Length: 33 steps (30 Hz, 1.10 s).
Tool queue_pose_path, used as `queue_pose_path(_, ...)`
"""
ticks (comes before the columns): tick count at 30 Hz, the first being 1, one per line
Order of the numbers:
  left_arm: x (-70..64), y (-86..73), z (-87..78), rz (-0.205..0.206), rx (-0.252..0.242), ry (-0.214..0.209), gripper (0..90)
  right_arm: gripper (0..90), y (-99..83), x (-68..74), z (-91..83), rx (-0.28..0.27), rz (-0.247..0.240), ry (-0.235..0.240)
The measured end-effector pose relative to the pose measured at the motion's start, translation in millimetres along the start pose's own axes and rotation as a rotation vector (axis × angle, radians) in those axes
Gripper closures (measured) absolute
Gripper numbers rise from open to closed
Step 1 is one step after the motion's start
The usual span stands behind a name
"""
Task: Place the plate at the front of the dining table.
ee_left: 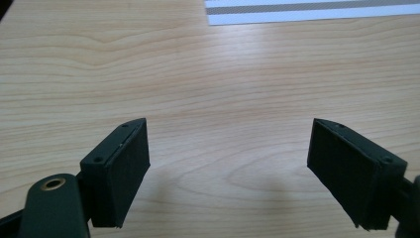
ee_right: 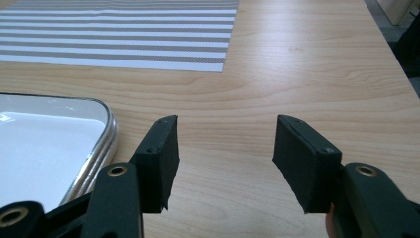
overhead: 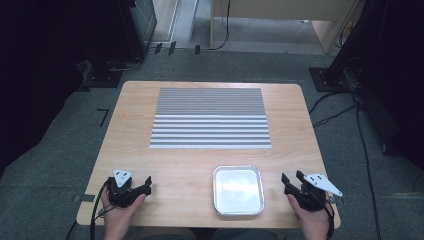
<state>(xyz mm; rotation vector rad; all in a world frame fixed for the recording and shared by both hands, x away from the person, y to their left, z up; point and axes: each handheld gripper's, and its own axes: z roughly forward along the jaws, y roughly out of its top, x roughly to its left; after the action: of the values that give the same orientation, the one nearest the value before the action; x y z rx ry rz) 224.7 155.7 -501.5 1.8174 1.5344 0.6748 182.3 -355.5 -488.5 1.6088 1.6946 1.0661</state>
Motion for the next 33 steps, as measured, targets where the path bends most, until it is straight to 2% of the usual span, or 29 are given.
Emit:
queue_pose_path(3,-5.8,0.5,-0.3,0.0,0.0,-0.013,16.6,42.8,-0.4,2.1,0.1,0.002,0.003,0.006)
queue_pose_path(8,-30.4,1.3,-2.5,0.034,-0.004,-0.054,16.6,38.4,0.1,8.0,-1.6,0.032,0.017,0.039)
queue_pose_path(14,-49.0,1.0,-1.9,0.054,-0.001,-0.085,16.7,33.8,1.3,15.2,-3.8,0.038,0.013,0.052)
queue_pose_path(16,-59.9,0.7,-1.2,0.064,0.003,-0.105,16.6,33.1,1.3,16.7,-4.6,0.035,0.011,0.052)
queue_pose_path(20,-69.5,0.8,-0.3,0.068,0.009,-0.127,16.7,30.6,0.9,19.9,-4.3,0.037,0.003,0.049)
queue_pose_path(22,-81.2,1.6,2.3,0.071,0.017,-0.153,16.8,28.2,0.8,21.7,-3.9,0.042,0.001,0.049)
queue_pose_path(27,-96.6,3.4,5.1,0.087,0.022,-0.184,16.9,27.1,1.3,25.0,-4.8,0.03,-0.011,0.03)
queue_pose_path(32,-114.4,7.0,6.4,0.085,0.021,-0.227,17.1,25.2,1.9,28.1,-4.5,0.033,-0.026,0.054)
queue_pose_path(33,-114.4,7.0,6.4,0.085,0.021,-0.227,17.0,25.0,1.6,28.7,-4.0,0.036,-0.025,0.056)
